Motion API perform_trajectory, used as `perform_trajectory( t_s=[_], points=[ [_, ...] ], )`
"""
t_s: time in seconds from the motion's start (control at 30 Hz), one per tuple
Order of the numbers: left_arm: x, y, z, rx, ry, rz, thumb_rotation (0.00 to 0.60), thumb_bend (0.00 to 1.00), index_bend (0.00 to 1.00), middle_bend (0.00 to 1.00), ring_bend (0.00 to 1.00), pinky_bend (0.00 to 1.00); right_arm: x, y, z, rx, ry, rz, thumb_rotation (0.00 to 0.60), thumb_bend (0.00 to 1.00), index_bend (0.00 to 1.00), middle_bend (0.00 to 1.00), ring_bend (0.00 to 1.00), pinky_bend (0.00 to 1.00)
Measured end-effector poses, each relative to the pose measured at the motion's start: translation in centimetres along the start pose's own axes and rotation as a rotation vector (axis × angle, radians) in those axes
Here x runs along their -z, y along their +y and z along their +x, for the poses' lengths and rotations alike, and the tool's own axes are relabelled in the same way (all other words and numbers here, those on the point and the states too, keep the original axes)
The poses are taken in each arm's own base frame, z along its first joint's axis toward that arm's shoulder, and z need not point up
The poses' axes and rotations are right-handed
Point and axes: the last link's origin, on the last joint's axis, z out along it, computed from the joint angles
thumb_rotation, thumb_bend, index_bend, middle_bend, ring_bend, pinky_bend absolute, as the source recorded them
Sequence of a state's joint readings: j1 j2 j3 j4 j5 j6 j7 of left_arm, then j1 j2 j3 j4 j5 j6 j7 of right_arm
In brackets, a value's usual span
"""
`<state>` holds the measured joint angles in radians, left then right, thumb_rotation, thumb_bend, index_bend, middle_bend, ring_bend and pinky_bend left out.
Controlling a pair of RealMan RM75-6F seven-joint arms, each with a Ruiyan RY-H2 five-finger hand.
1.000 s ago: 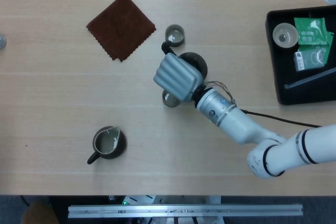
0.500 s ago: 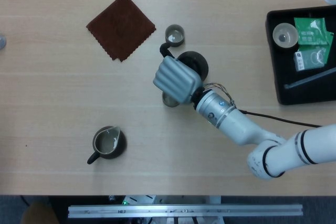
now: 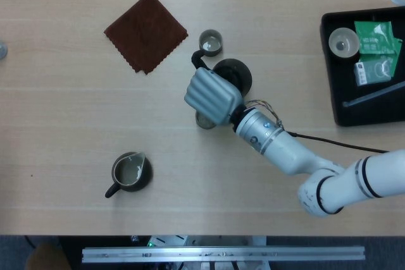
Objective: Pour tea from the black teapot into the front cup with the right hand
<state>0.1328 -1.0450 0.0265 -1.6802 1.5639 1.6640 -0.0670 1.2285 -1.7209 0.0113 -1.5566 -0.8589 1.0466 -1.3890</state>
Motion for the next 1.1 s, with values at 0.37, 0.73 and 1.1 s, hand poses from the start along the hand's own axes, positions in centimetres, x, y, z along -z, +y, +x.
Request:
perform_trajectory(
  t_s=[0.37, 0.73, 1.1],
  points=[
    [0.0, 0.0, 0.0, -0.001, -0.001, 0.001, 0.6, 0.39, 0.22, 0.23, 0.18, 0.15, 0.1, -0.1, -0.1, -0.028, -0.002, -0.005, 0.359, 0.38, 0.95, 0.91, 0.8, 0.3],
    [-0.1, 0.1, -0.1, -0.003, -0.004, -0.003, 0.6, 0.39, 0.22, 0.23, 0.18, 0.15, 1.0, -0.4, -1.1, -0.184, -0.003, -0.032, 0.368, 0.33, 0.95, 0.9, 0.8, 0.3],
    [-0.3, 0.3, -0.1, -0.007, -0.012, -0.011, 0.6, 0.39, 0.22, 0.23, 0.18, 0.15, 2.9, 1.2, -1.9, -0.42, 0.003, -0.079, 0.4, 0.32, 0.94, 0.89, 0.78, 0.3]
  ],
)
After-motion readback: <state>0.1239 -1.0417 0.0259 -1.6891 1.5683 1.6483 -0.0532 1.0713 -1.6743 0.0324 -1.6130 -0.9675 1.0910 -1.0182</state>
